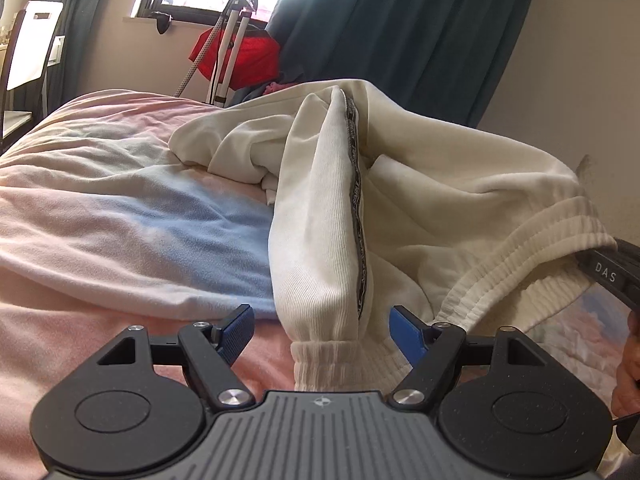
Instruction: Fold clothes
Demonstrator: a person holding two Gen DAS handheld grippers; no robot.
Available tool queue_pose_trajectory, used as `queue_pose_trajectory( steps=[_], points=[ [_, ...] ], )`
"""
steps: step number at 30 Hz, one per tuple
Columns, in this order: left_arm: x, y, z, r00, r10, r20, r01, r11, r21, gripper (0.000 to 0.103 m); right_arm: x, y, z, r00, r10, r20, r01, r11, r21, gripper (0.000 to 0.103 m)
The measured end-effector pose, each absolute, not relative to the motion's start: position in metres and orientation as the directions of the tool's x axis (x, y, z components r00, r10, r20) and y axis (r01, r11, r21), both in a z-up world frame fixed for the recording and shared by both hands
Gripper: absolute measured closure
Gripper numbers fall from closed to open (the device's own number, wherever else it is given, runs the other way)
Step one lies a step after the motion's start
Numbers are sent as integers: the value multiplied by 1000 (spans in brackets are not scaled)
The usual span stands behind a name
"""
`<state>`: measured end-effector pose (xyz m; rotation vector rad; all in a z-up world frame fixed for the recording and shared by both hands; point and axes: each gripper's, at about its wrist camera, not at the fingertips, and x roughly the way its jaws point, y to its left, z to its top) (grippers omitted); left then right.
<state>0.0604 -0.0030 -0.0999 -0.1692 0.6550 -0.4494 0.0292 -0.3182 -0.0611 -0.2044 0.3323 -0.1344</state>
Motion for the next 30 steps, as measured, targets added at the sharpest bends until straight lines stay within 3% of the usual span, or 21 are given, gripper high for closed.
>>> queue_pose_trajectory(
  steps=[4,9,12,15,16,20,27,30],
  points=[
    [53,-24,-105,715,-419,-559,389,904,-180,27,38,-326,-74,915,-144,-376,82,981,-177,90],
    [49,-58,-111,767,-359,-532,425,905,2,27,45,-340,-80,903,-76,-423,82,997,-4,88],
    [51,-77,-121,790,-291,-539,413,903,118,28,51,-342,-86,895,-89,-437,98,995,-1,88],
    [58,-83,-131,810,-235,-537,375,912,167,37,54,-345,-89,888,-81,-453,107,994,31,88],
    [61,-79,-131,810,-236,-537,365,920,146,49,54,-347,-91,884,-75,-461,107,993,44,88],
    [73,-55,-121,806,-278,-523,324,946,-3,78,57,-348,-94,876,-70,-477,103,994,44,88],
    [92,52,-88,826,-408,-389,125,805,-580,83,61,-320,-102,871,-99,-482,30,988,-148,87],
    [104,98,-94,858,-331,-394,-31,731,-682,83,64,-293,-119,840,-26,-542,-117,966,-229,87]
  ],
)
